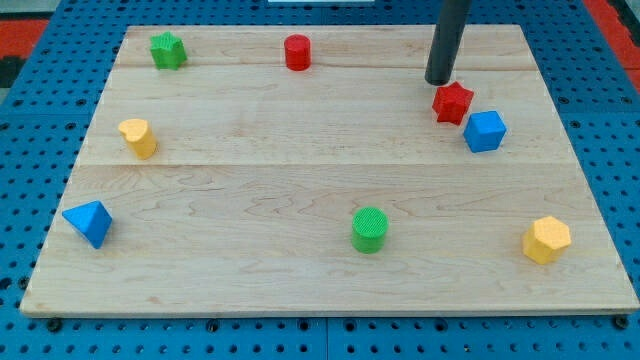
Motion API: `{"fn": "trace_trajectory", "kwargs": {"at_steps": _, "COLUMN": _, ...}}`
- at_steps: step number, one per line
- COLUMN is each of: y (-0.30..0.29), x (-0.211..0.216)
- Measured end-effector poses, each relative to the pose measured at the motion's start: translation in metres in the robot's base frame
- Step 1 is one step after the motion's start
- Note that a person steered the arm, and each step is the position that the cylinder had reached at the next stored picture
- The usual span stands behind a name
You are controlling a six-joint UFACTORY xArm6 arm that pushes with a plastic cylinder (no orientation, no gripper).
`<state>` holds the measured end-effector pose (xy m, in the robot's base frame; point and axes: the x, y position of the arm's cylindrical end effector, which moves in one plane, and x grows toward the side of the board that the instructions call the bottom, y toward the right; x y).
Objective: Move your arm to the bottom right
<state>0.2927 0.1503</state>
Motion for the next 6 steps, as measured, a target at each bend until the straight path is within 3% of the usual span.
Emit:
{"fn": "trace_trajectory", "kwargs": {"at_steps": 2, "y": -0.001, "x": 0.046}}
{"fn": "trace_trajectory", "kwargs": {"at_steps": 3, "y": 0.042, "x": 0.026}}
{"fn": "trace_trajectory", "kwargs": {"at_steps": 4, "y": 0.087, "x": 0.050}}
{"fn": "trace_trajectory", "kwargs": {"at_steps": 5, "y": 0.128, "x": 0.139}}
{"fn": "trace_trajectory", "kwargs": {"at_steps": 6, "y": 0.122, "x": 0.247}}
